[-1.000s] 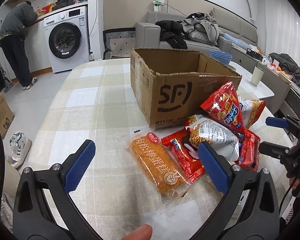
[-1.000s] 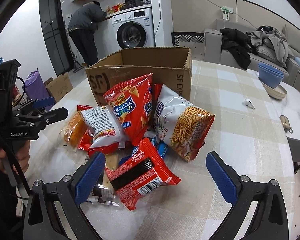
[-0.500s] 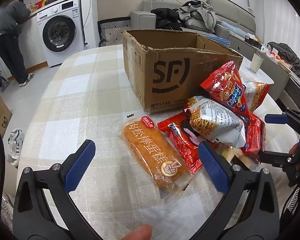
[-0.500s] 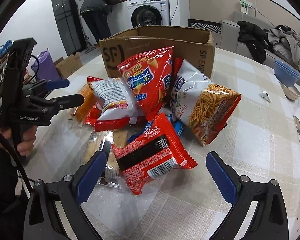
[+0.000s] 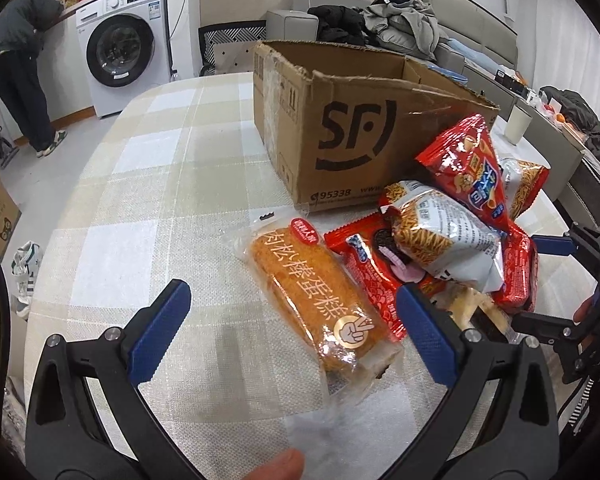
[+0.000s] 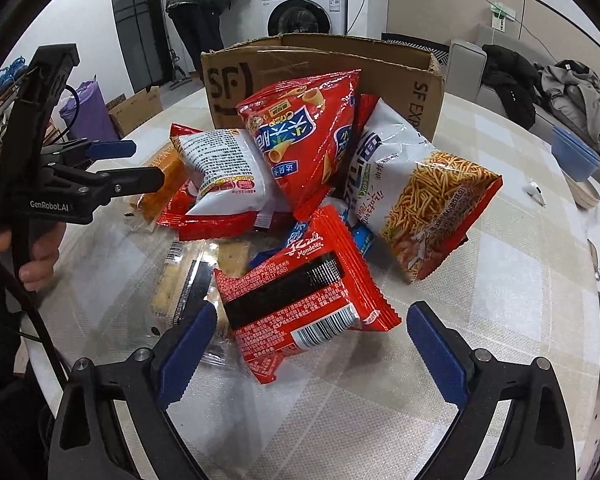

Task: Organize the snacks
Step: 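Grasp the orange cake bar packet with the left gripper while the right grasps a red chip bag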

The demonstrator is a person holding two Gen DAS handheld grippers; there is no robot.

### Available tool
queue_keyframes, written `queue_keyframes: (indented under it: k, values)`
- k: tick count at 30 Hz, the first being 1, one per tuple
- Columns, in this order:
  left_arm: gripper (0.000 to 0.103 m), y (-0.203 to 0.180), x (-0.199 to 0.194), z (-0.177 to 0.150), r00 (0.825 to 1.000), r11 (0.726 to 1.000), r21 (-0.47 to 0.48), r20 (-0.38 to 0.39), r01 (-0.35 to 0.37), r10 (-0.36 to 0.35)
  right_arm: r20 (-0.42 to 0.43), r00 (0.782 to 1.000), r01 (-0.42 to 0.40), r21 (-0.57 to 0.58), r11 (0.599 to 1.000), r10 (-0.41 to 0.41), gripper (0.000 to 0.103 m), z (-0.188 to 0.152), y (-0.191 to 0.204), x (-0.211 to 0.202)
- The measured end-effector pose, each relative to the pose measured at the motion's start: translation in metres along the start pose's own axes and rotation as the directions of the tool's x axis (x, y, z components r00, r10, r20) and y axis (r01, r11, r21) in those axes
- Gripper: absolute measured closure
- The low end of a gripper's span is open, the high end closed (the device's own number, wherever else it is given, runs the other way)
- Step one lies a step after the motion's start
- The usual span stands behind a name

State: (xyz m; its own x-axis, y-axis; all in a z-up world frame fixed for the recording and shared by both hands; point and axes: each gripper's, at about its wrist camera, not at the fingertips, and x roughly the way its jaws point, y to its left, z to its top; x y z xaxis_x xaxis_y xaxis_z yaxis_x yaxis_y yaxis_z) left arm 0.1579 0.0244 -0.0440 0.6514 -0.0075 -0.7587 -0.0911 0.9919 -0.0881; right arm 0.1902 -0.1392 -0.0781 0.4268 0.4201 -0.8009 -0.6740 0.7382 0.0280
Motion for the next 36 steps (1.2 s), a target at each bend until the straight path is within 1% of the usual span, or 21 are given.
queue_keyframes:
  k: [4,6,9,13,14,16,17,18,19,21,28,33,36]
  values:
    - [0.001,0.007,0.010,0.001,1.000,1.000,-0.031,-0.022,0.001,-0.002,0.016,1.000,0.020,0.000,1.000,-0.020,0.007,0.003,0.001,-0.001]
    - [0.001,0.009,0.014,0.002,1.000,0.999,-0.037,-0.027,0.000,-0.001,0.034,0.999,0.019,-0.008,1.000,-0.018,0.014,0.004,0.001,-0.002]
    - [0.001,0.011,0.020,0.003,0.999,0.999,-0.040,-0.032,-0.004,0.003,0.048,0.999,0.017,-0.021,1.000,-0.016,0.019,0.005,0.001,-0.004]
    - [0.001,0.013,0.026,0.005,0.999,0.999,-0.033,-0.034,-0.007,0.006,0.046,0.999,0.021,-0.038,0.999,-0.019,0.021,0.006,0.006,-0.003]
    - [0.001,0.014,0.025,0.003,0.999,0.999,-0.032,-0.033,-0.008,0.007,0.042,0.999,0.021,-0.040,0.999,-0.019,0.023,0.005,0.007,-0.002]
    - [0.001,0.014,0.026,0.002,0.999,1.000,-0.029,-0.033,-0.010,0.009,0.039,0.999,0.008,-0.044,0.999,-0.006,0.029,0.004,0.010,-0.001]
    - [0.001,0.014,0.026,0.002,0.999,1.000,-0.030,-0.034,-0.009,0.008,0.041,0.999,0.007,-0.048,0.999,-0.005,0.035,0.003,0.010,-0.001]
    - [0.001,0.015,0.027,0.003,0.999,1.000,-0.030,-0.034,-0.008,0.007,0.049,0.999,0.004,-0.064,0.998,-0.001,0.046,0.002,0.012,-0.002]
    - [0.001,0.015,0.027,0.003,0.999,1.000,-0.031,-0.035,-0.008,0.007,0.056,0.998,-0.013,-0.074,0.997,0.017,0.049,0.001,0.013,-0.004]
    - [0.001,0.014,0.026,0.002,0.999,0.999,-0.034,-0.035,-0.008,0.006,0.075,0.997,-0.019,-0.075,0.997,0.024,0.051,0.002,0.012,-0.009]
    - [0.001,0.012,0.023,-0.007,0.999,0.999,-0.036,-0.041,-0.004,0.003,0.102,0.994,-0.029,-0.064,0.998,0.036,0.051,0.003,0.009,-0.016]
    - [0.001,0.014,0.027,-0.007,0.997,0.996,-0.083,-0.062,0.036,-0.041,0.132,0.989,-0.051,-0.067,0.996,0.060,0.051,0.004,0.010,-0.024]
    - [0.001,0.014,0.032,-0.007,0.997,0.996,-0.089,-0.077,0.010,-0.016,0.143,0.988,-0.054,-0.067,0.996,0.063,0.051,0.004,0.011,-0.027]
